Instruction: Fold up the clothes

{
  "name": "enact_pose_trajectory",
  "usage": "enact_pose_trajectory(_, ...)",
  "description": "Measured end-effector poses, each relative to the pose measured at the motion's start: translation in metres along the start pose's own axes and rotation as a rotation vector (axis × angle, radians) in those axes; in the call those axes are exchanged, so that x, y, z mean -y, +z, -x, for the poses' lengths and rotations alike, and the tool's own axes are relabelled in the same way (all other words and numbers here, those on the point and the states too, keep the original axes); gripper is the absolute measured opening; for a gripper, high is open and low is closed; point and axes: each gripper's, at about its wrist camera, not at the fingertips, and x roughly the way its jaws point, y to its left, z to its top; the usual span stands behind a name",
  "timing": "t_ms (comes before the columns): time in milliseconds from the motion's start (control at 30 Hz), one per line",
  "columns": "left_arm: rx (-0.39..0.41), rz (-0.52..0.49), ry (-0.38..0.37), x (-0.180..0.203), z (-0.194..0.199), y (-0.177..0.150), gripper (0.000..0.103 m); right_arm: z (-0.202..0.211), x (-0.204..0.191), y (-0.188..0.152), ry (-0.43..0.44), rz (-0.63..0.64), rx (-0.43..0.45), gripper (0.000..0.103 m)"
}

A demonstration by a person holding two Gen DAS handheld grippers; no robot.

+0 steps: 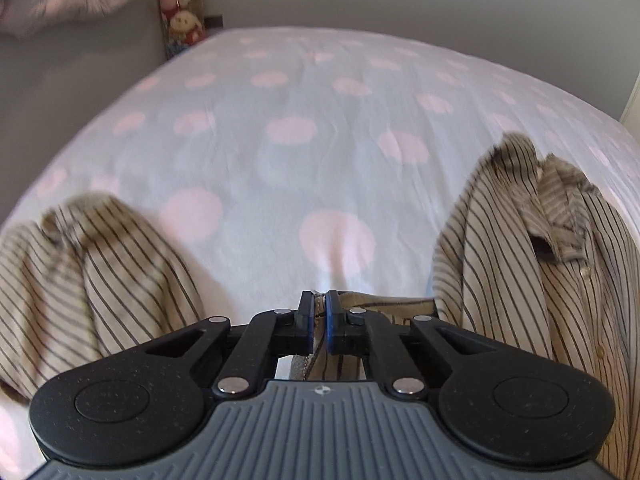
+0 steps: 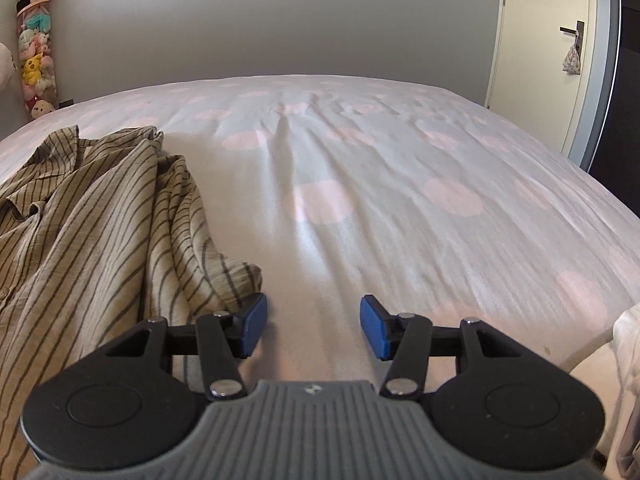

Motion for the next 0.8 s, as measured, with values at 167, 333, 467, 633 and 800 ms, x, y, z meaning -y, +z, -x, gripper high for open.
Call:
enact_pose_trajectory(167, 0.024, 0.017, 0.162, -0.030, -0.002, 0.047, 0.003, 0.000, 0.003, 0.001, -0.017, 0.010, 0.018, 0.055)
enact_pose_trajectory(333, 0.011, 0.029, 0.279, -0.067, -0.023, 0.077, 0.003, -0.004, 0.004, 0.001, -0.030, 0.010, 0.021, 0.055)
enact_pose_trajectory(467, -0.025, -0.013, 0.337, -0.074, -0.059, 0.085, 0.003, -0.011, 0.004, -0.002, -0.031, 0.011, 0.007, 0.055)
enact_pose_trajectory(633, -0.107, 0.019, 0.368, -0.081, -0.107, 0.066, 0.004, -0.017, 0.009, -0.003, -0.030, -0.014, 0.003, 0.055)
enact_pose_trajectory(800, -0.077, 0.014, 0.391, -0.073, -0.103, 0.041, 0.018, -0.013, 0.020, 0.001, -0.021, -0.074, 0.026, 0.055)
